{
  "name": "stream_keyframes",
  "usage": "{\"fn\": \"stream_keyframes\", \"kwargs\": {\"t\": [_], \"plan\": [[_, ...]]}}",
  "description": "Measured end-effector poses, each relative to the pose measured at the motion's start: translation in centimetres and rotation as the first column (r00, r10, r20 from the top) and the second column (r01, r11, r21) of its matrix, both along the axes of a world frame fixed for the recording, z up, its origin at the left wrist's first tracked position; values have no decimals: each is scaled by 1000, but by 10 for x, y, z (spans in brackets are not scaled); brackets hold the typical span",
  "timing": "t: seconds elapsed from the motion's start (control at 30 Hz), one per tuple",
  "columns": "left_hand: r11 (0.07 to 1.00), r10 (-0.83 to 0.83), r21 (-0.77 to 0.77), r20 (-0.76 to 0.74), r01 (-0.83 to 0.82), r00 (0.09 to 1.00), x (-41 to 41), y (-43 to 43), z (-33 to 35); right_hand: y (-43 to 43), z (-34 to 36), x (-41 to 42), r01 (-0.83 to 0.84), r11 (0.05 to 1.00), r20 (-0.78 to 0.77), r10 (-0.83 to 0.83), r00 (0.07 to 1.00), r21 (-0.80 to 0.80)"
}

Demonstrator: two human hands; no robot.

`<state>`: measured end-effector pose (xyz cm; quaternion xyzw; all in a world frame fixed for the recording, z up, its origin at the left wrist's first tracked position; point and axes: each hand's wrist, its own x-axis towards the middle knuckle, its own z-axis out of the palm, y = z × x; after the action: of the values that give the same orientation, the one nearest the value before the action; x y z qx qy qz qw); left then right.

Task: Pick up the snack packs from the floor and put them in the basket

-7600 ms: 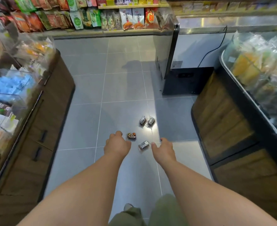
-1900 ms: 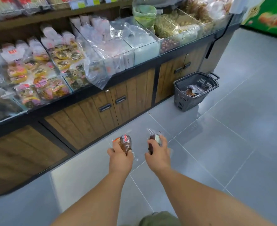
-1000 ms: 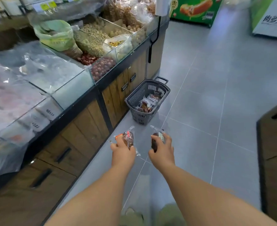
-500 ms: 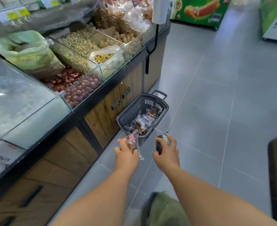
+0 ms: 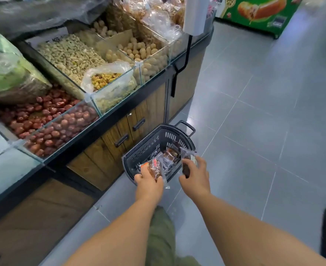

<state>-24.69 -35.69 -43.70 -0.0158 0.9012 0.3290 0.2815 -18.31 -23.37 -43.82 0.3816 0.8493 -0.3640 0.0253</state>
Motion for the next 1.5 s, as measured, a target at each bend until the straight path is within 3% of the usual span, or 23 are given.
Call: {"fn": "stream_keyframes", "kwargs": {"t": [0.37, 0.7, 0.9, 1.3, 1.5], "plan": [[997, 38, -72, 86, -32, 996, -126, 97, -58, 104, -51, -137, -113, 993, 120, 116, 986, -29], [986, 156, -80, 161, -145, 974, -186, 171, -130, 183, -126, -229, -271, 958, 187, 285, 940, -97], [938, 243, -279, 108, -205, 964, -205, 226, -201, 232, -190, -265, -474, 873, 248, 488, 837, -115], [877, 458, -267, 210, -400, 864, -215, 268, -359, 271, -352, -304, -749, 628, 360, 763, 537, -214], [878, 452, -264, 191, -398, 871, -217, 277, -416, 269, -422, -298, -748, 620, 370, 770, 520, -237]]}}
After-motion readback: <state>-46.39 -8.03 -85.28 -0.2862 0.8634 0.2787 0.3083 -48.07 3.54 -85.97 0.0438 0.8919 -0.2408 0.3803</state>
